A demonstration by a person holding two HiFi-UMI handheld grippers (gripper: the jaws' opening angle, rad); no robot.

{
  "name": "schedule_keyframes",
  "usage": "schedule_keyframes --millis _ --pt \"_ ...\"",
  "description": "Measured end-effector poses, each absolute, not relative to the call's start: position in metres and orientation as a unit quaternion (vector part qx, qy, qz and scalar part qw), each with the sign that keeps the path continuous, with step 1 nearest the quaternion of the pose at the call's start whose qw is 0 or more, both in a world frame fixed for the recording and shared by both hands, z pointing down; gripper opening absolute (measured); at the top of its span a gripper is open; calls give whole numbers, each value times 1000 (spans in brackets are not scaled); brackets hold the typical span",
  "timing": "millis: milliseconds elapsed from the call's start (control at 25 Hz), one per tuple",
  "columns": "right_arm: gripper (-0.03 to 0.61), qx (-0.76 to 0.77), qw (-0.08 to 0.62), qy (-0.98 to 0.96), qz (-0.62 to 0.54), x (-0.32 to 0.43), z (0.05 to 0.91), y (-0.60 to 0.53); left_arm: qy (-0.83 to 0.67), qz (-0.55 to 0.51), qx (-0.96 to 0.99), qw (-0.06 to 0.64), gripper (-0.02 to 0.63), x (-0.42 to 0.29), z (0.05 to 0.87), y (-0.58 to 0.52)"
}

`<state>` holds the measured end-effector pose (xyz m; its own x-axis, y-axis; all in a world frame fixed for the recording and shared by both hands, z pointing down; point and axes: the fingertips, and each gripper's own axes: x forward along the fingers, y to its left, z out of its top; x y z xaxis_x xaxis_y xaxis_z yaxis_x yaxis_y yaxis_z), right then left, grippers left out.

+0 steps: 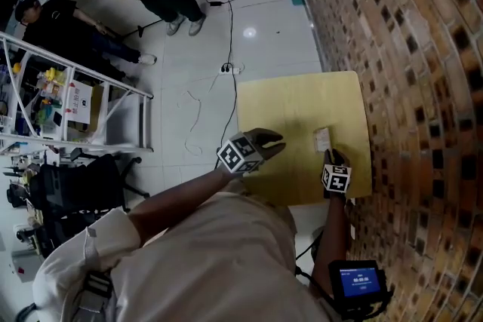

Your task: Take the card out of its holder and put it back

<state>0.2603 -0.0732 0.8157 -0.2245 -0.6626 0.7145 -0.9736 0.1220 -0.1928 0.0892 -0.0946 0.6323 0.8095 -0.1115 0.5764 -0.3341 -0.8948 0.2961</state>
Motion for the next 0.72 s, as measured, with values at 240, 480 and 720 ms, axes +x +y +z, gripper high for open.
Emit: schedule_keyframes --millis 240,480,720 --pt "87 575 238 -709 331 259 822 -74 -124 286 930 196 100 85 635 -96" --pt "66 578 239 -705 334 258 828 -75 -130 283 931 192 100 82 632 -99" --pt "26 590 226 -698 338 259 828 -78 -135 283 930 192 100 78 626 -98"
